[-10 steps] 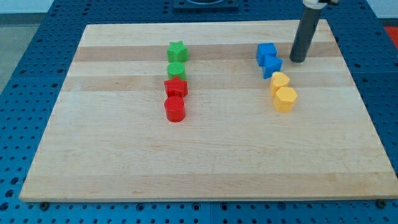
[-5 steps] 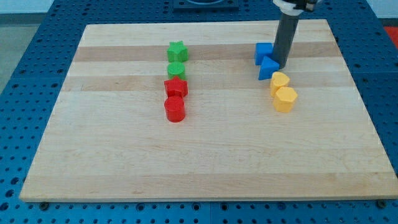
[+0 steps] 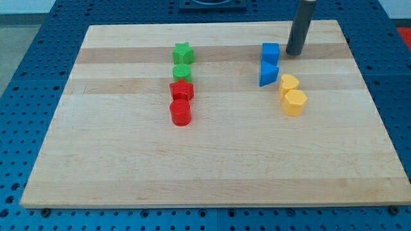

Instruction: Push blue cube closer to line of blocks

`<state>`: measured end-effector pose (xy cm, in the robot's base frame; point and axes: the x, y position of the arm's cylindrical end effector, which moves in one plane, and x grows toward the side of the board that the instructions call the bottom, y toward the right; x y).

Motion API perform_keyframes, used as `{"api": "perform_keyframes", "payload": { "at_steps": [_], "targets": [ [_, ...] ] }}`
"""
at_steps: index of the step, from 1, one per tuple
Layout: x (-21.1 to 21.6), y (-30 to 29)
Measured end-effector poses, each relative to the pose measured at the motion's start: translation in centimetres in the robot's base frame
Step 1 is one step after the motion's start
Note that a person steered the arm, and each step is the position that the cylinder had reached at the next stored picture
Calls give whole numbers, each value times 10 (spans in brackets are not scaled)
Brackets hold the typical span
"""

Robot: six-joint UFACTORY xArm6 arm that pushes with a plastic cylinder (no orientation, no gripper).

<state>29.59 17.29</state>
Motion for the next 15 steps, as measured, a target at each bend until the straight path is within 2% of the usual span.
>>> {"api": "perform_keyframes", "payload": {
  "at_steps": [6, 9, 10, 11, 15],
  "targets": [
    [9, -94],
    [35, -132],
    [41, -130],
    [59, -102],
    [78, -120]
  ]
}}
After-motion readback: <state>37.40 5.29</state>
